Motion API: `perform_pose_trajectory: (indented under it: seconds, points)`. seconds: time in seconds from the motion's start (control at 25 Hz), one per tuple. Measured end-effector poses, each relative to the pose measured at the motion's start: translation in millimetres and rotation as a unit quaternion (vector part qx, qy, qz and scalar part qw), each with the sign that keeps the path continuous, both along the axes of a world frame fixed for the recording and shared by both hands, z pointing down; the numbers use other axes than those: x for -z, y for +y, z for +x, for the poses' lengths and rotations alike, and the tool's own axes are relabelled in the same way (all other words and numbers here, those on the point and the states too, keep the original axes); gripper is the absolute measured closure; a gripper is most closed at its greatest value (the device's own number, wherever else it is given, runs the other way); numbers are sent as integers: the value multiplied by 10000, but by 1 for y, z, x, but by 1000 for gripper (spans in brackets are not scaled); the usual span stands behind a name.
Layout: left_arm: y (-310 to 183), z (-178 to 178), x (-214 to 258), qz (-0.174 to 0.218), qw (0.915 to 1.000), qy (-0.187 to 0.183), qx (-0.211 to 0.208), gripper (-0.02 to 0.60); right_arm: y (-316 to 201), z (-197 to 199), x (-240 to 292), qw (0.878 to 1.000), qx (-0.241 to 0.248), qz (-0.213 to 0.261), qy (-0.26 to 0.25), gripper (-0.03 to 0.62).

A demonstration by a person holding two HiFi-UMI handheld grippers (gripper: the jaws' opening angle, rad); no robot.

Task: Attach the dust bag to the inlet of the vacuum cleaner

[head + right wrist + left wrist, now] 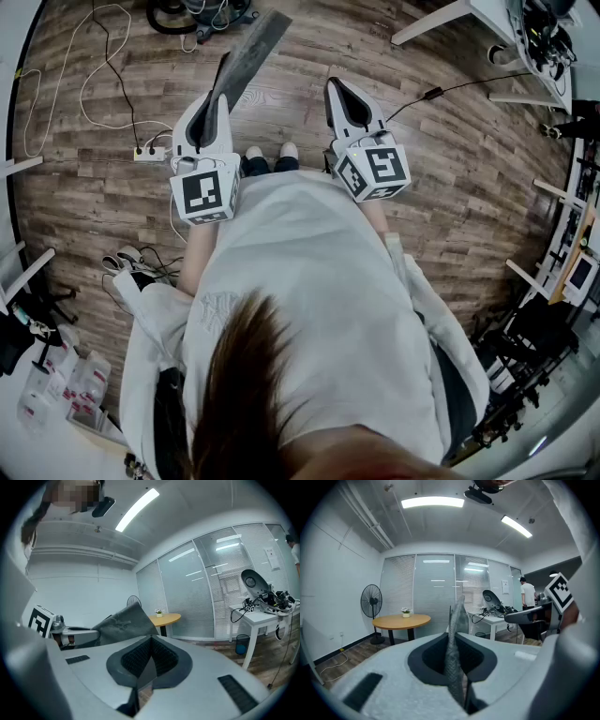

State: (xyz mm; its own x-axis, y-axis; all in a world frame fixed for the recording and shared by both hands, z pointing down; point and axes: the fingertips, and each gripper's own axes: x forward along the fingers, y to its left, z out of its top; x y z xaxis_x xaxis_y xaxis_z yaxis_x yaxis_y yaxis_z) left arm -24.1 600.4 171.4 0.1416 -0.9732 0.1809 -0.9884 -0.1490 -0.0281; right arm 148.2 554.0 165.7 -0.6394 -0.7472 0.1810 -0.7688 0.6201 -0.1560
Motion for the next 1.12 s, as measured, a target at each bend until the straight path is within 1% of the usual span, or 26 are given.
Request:
perform_pose_trajectory:
  seconds: [0.52,0.72,0.92,1.12]
  points:
    - [-1,15,3,-16,9999,-34,126,543,-3,19,4,9999,66,79,-31,592]
    - [-1,23,2,3,9997,-48,218,543,-5,27,14,9992,152,226,-279,591]
    - [0,32,0,35,9992,-53,393,543,-7,44,12,9988,292,310,-240,591]
    - [2,43,-1,37,9987,6,514,543,-9,60,8,9990,277,274,-208,591]
